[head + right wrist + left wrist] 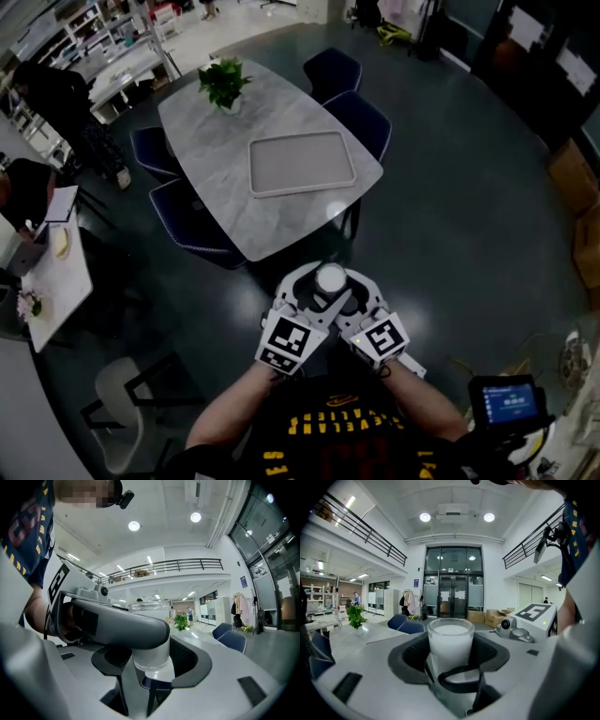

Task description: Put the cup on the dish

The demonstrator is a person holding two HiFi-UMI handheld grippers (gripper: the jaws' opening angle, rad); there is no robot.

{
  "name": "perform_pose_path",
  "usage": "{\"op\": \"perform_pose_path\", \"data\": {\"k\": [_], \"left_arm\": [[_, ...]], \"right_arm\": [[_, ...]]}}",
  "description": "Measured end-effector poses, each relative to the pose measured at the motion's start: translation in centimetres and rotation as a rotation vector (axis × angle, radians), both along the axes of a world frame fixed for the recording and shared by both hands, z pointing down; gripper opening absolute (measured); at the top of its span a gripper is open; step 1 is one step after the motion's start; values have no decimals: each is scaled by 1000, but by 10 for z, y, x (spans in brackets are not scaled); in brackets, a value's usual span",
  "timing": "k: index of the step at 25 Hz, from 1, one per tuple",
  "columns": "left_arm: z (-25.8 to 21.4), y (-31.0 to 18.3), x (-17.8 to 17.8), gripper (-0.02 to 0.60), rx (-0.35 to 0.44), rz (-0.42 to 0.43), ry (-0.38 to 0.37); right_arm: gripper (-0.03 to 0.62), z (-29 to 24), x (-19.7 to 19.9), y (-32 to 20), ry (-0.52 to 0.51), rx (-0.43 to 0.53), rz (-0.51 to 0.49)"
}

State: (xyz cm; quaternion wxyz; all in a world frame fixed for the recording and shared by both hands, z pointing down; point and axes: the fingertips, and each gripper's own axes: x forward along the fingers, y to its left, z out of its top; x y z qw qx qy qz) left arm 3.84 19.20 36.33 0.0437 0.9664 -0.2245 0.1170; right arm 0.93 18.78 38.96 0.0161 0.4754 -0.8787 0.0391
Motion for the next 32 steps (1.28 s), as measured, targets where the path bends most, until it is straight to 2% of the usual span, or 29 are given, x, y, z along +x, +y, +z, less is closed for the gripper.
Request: {"op": "perform_pose_path", "data": {"k": [3, 7, 12, 17, 25, 32], "left_arm": [[-1, -28, 26, 264, -1, -50, 5], [2, -34, 32, 264, 8, -94, 5], [-5, -69, 68, 264, 11, -152, -20], [-3, -86, 81, 264, 15, -196, -45], [13, -120, 82, 264, -6, -217, -60], [28, -169, 80, 264, -45, -174, -59]], "right_arm": [[258, -1, 26, -26, 11, 3, -50], [258, 1, 32, -31, 23, 13, -96], [258, -6, 68, -65, 25, 18, -158], [258, -5, 81, -81, 22, 27, -200], [258, 11, 82, -114, 37, 13, -224], [258, 28, 80, -164, 65, -22, -194]]}}
